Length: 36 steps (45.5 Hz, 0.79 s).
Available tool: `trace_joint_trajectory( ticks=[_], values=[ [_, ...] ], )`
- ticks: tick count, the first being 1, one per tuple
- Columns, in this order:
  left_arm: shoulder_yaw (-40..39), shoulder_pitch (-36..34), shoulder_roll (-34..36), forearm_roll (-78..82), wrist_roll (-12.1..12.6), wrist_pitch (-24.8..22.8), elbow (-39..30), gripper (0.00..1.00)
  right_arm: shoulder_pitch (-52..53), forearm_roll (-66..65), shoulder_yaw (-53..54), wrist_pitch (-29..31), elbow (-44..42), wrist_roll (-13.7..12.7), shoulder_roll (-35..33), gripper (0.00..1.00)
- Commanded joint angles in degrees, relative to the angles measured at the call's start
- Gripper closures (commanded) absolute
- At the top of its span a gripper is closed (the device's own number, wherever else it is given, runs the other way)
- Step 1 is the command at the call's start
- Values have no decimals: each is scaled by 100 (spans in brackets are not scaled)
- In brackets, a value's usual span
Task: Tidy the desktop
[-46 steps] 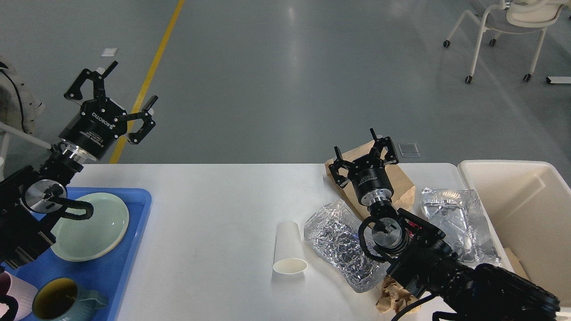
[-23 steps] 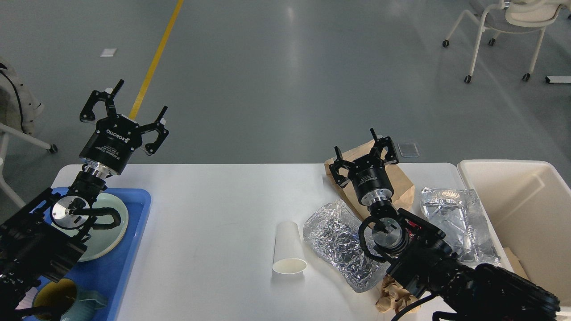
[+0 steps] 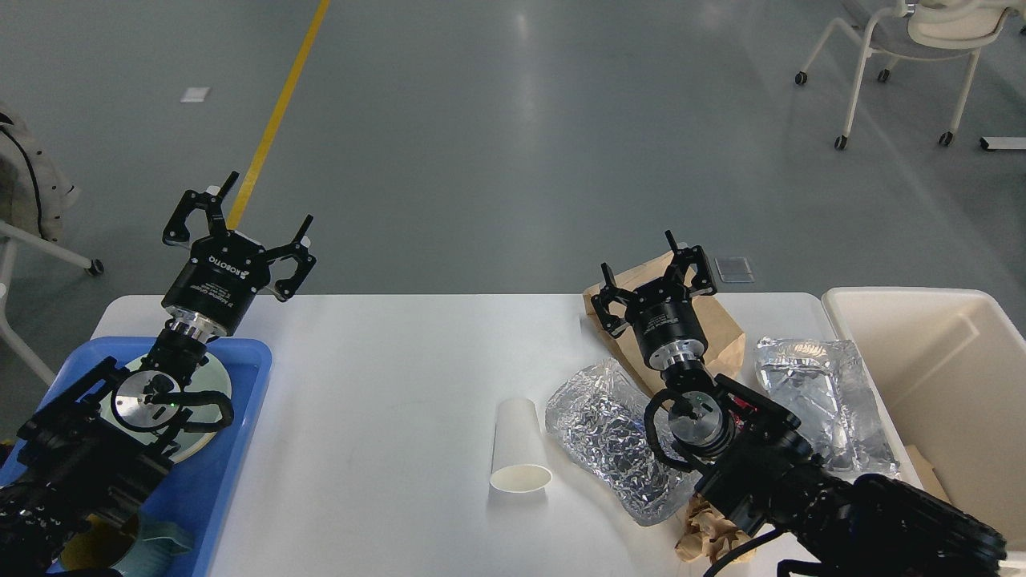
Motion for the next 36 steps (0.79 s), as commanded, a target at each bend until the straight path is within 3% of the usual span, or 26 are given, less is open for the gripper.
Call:
trace_joint_trajectory(
  ticks=[1,36],
  values=[
    [-53,-8,-1,-12,-4,-5,0,4,0,0,0,0,0,0,3,0],
    [-114,-9,-10,-12,-12,-4,0,4,9,0,0,0,9,0,2,0]
  ],
)
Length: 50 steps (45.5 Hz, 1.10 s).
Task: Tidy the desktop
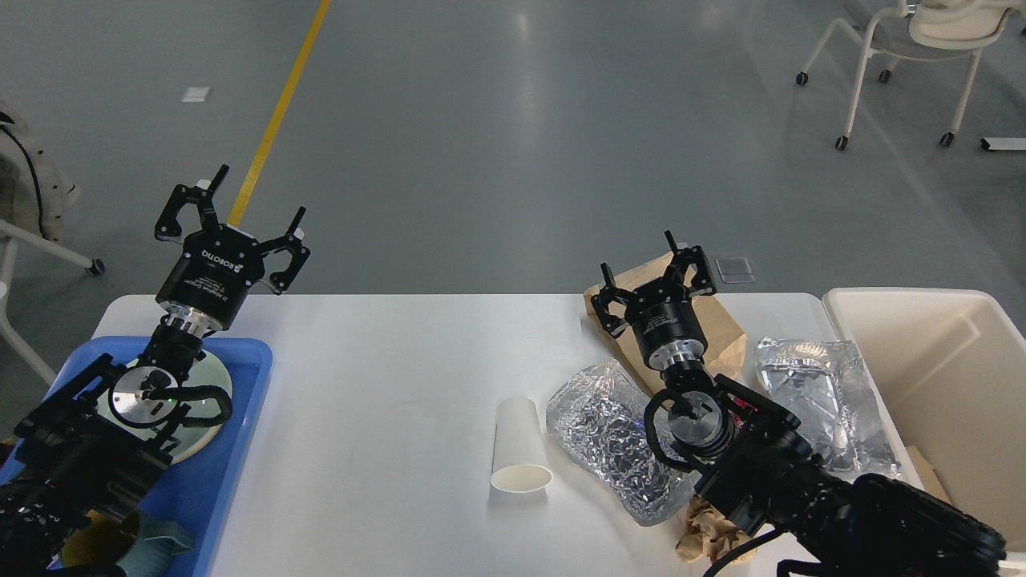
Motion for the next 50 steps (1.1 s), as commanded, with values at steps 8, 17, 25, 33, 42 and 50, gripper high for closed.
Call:
trace_joint_trajectory(
  ticks=[8,17,25,33,42,50],
  values=[
    [17,42,18,0,0,-18,0,4,6,0,0,0,0,0,-5,0],
    [9,376,9,0,-26,-62,0,4,6,0,0,0,0,0,-5,0],
    [26,613,-35,-8,-527,-70,0,3,6,0,0,0,0,0,-5,0],
    [9,877,-185,-26,-967,-53,9,2,6,0,0,0,0,0,-5,0],
    [-9,772,-202,-17,-941,-18,342,0,-2,0,0,0,0,0,-5,0],
    [-97,781,-228,-17,-914,-53,351,0,-2,0,-9,0,0,0,-5,0]
  ],
)
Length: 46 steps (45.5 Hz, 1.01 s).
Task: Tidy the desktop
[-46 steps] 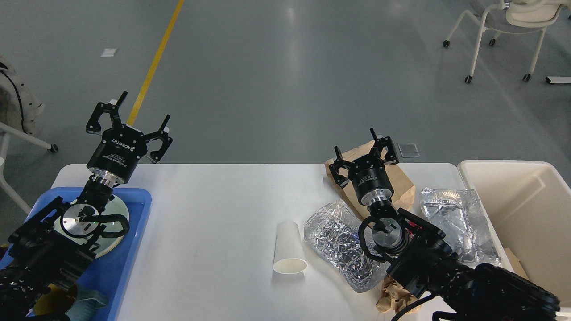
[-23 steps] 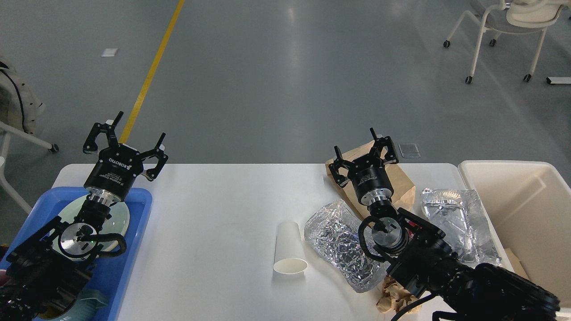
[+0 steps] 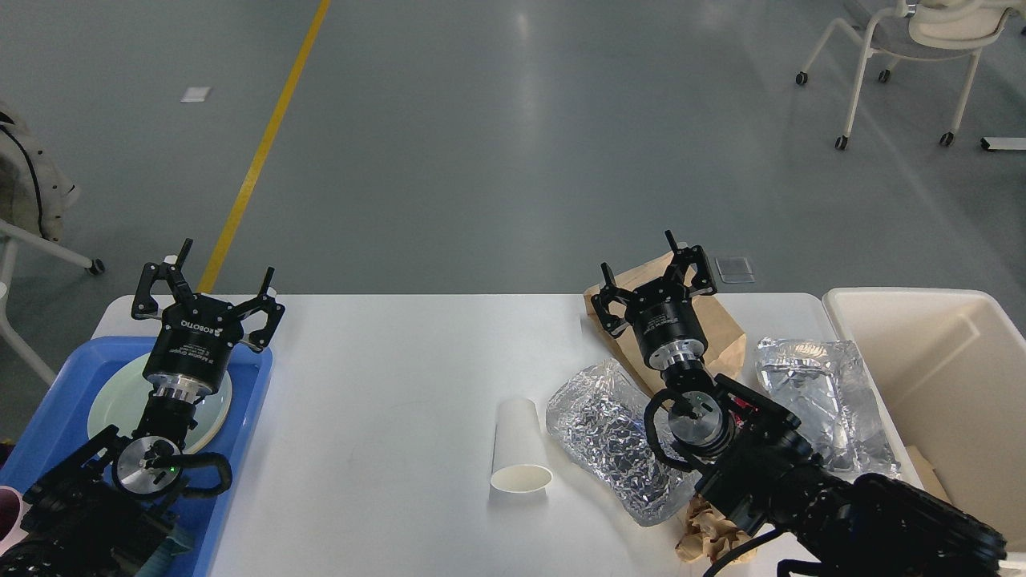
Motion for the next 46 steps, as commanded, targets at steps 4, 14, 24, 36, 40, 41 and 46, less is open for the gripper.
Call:
trace_joint_trajectory(
  ticks=[4,14,24,36,40,41,46],
  values=[
    [-113,43,-29,14,-23,-70,9,0,8,0,0,0,0,0,-2,0],
    [-113,61,-29,14,-14,-88,9,0,8,0,0,0,0,0,7,0],
    [-113,61,-29,14,-14,-88,9,0,-1,0,0,0,0,0,-2,0],
    [-113,61,-29,14,-14,-88,9,0,-1,0,0,0,0,0,-2,0],
    [-113,61,-29,14,-14,-88,9,0,-1,0,0,0,0,0,-2,0],
    [-113,61,-29,14,-14,-88,9,0,-1,0,0,0,0,0,-2,0],
    [-113,61,-29,14,-14,-88,9,0,-1,0,0,0,0,0,-2,0]
  ],
)
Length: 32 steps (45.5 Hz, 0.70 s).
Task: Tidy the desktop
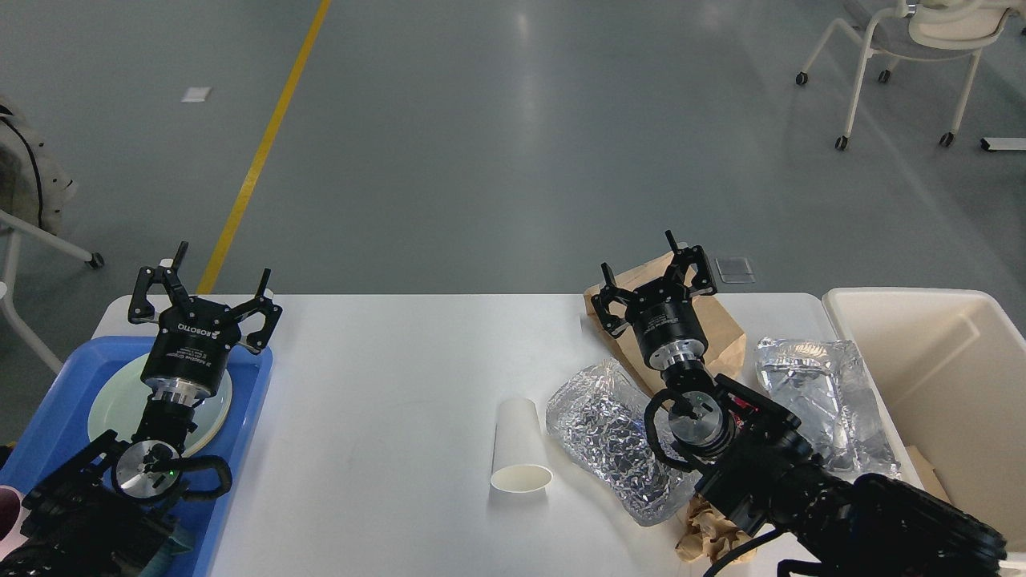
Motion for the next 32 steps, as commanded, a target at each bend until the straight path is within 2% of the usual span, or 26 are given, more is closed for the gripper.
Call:
trace_joint_trajectory(
  ticks=[1,20,25,28,32],
  values=[
    [0,0,0,9,2,0,0,0,0,0,0,0,0,0,0,0],
    [0,0,0,0,2,0,0,0,9,61,106,0,9,9,26,0],
    [0,0,0,0,2,0,0,0,79,61,106,79,263,9,9,0],
    [0,0,0,0,-7,0,0,0,237,61,132,79,623,9,-131,0],
    [0,0,0,0,-7,0,0,0,544,61,237,105,1142,0,-736,0]
  ],
)
